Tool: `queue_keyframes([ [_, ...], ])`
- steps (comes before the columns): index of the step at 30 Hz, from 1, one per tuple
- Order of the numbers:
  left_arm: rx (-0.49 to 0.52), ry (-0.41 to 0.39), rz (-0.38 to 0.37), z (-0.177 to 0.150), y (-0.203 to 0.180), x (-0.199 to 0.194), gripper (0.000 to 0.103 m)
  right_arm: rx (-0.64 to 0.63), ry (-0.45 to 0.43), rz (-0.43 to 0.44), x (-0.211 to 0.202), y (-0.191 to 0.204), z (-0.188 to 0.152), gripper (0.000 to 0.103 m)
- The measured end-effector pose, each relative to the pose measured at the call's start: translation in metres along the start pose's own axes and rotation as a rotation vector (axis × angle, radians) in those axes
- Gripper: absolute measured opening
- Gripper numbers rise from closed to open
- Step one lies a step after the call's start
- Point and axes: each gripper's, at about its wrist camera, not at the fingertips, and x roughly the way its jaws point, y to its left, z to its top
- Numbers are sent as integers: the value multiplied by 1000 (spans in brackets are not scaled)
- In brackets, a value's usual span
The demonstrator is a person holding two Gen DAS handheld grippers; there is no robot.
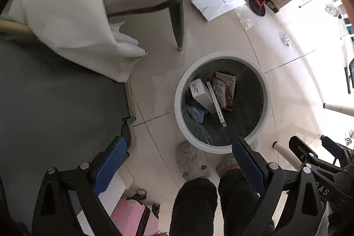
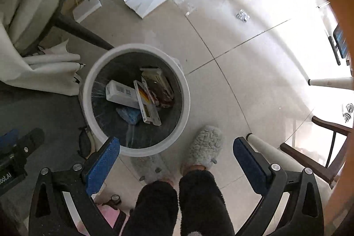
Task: Collect trash
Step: 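Raise both tools from the bin back over the table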
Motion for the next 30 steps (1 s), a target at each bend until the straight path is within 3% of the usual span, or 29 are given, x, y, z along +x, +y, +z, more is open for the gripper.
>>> queue_keyframes([
  [9, -40, -27, -12, -19, 14, -78, 98, -10, -23, 38, -78, 2, -17, 103],
  [22, 4, -145, 44, -64, 21, -250, 98, -28, -87, 126, -265, -11, -46, 103],
  [26, 28, -202, 60, -70, 11, -301, 98, -8, -118, 187, -323, -22, -55, 103],
  [30, 71, -312, 48, -58, -20, -355, 98, 65, -177, 259, -381, -54, -52, 103],
])
